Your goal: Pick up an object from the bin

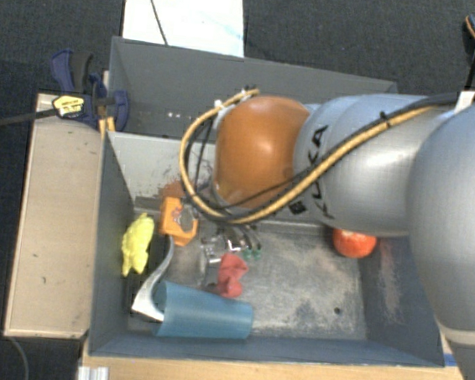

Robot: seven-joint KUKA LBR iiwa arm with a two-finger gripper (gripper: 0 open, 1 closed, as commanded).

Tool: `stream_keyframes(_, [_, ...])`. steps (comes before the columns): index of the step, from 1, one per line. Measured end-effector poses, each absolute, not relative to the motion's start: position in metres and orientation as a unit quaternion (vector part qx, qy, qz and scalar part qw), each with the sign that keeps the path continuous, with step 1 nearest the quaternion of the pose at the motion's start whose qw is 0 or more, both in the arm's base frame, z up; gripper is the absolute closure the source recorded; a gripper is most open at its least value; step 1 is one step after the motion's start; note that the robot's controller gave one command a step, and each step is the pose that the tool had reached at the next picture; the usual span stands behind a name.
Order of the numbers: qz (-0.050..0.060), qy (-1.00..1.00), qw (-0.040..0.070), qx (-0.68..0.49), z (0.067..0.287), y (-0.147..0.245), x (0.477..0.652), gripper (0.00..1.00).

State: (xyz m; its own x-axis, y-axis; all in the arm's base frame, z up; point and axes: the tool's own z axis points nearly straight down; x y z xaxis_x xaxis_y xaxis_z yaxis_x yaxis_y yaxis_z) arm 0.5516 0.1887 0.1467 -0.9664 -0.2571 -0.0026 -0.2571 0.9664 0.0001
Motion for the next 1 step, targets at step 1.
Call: stream_keyframes(1, [0.000, 0.987, -0.003, -0.162, 0.1855, 0.1906, 0.5574, 0.00])
